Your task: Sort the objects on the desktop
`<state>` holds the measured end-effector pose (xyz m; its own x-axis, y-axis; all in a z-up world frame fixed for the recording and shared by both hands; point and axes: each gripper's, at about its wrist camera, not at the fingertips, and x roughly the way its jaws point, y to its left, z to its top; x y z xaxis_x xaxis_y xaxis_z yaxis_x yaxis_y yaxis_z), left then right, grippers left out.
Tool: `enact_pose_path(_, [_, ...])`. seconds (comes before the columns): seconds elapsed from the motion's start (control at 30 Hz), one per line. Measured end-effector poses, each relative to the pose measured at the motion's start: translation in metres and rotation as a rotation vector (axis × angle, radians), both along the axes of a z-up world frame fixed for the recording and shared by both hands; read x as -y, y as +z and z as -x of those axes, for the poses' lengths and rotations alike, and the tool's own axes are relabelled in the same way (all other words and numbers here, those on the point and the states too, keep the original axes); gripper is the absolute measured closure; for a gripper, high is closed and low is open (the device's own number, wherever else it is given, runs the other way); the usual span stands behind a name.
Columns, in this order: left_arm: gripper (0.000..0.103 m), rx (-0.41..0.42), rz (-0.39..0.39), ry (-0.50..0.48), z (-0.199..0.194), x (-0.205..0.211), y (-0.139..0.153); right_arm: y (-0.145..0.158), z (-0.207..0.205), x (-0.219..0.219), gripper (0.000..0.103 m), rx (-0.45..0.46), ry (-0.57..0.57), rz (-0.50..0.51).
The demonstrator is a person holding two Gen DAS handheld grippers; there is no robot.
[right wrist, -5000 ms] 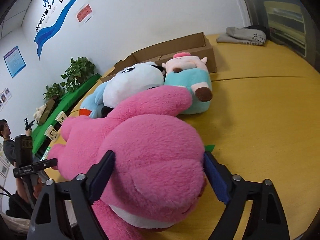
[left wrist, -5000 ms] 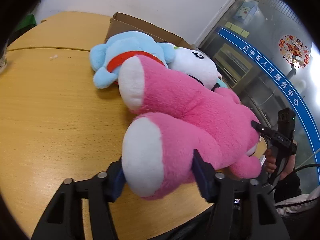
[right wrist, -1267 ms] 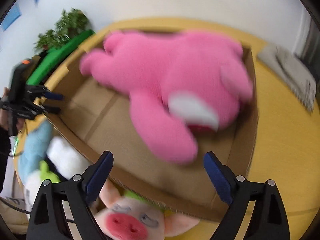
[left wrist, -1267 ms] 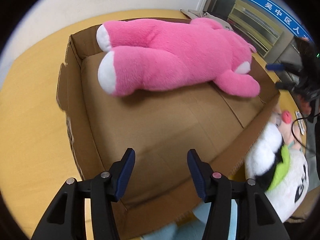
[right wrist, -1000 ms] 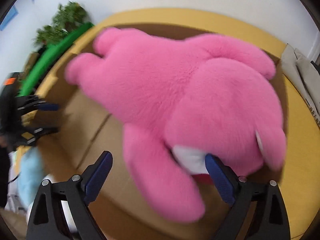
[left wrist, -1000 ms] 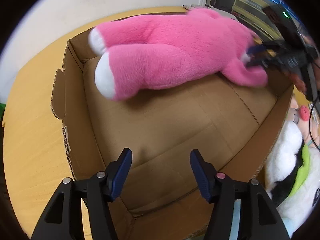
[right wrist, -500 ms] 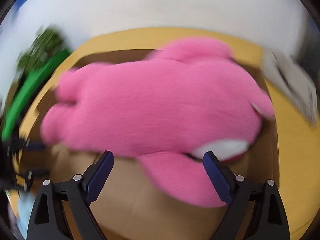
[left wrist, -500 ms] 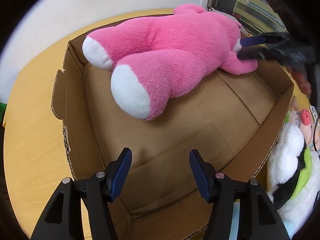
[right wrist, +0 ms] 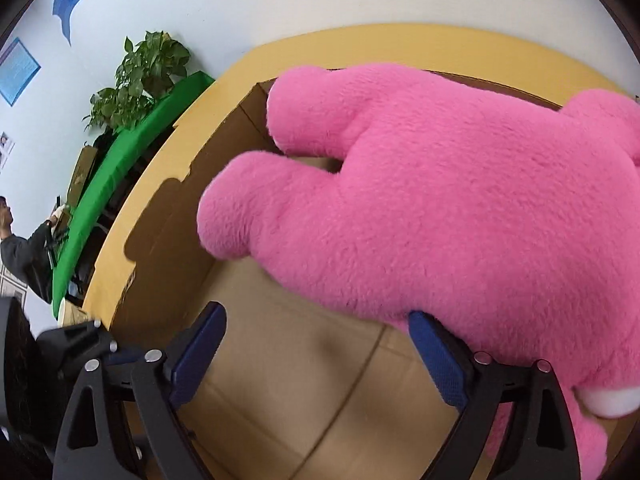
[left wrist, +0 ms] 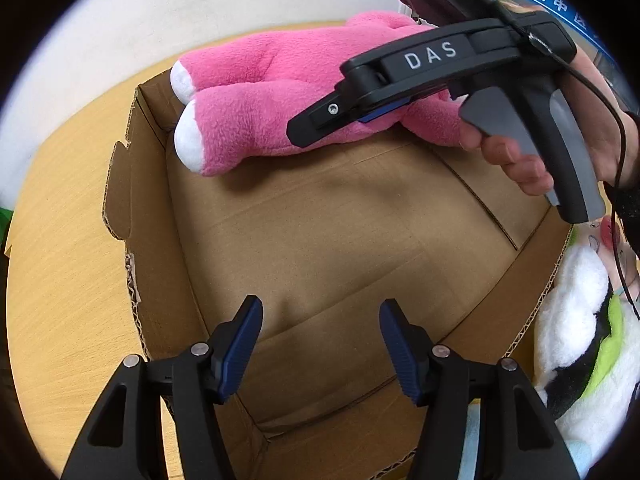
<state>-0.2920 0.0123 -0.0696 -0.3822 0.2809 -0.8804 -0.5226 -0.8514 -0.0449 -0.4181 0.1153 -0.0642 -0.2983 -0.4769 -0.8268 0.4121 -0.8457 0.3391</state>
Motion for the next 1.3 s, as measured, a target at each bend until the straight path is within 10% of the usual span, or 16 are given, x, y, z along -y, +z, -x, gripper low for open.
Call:
enact_pose_path(0.3, [0.044, 0.049, -0.115, 0.013, -0.006, 0.015, 0.014, 0.067, -0.101, -0.053, 0.003, -0.127, 0.111, -0.012])
enact_pose_path(0.53, [0.040, -0.120, -0.241, 0.119, -0.081, 0.064, 0.092, 0.150, -0.240, -0.139, 0.000, -0.280, 0.043, 0.034])
enact_pose_path(0.63, [0.023, -0.139, -0.295, 0.137, -0.127, 0.082, 0.109, 0.163, -0.297, -0.152, 0.000, -0.284, 0.036, 0.067])
enact_pose_path(1.03, [0.024, 0.103, -0.403, 0.248, -0.211, 0.117, 0.000, 0.078, -0.354, 0.008, 0.006, -0.246, 0.103, 0.092])
enact_pose_path(1.3, [0.025, 0.148, -0.509, 0.280, -0.218, 0.130, -0.029, 0.040, -0.358, 0.004, 0.022, -0.274, 0.057, -0.280])
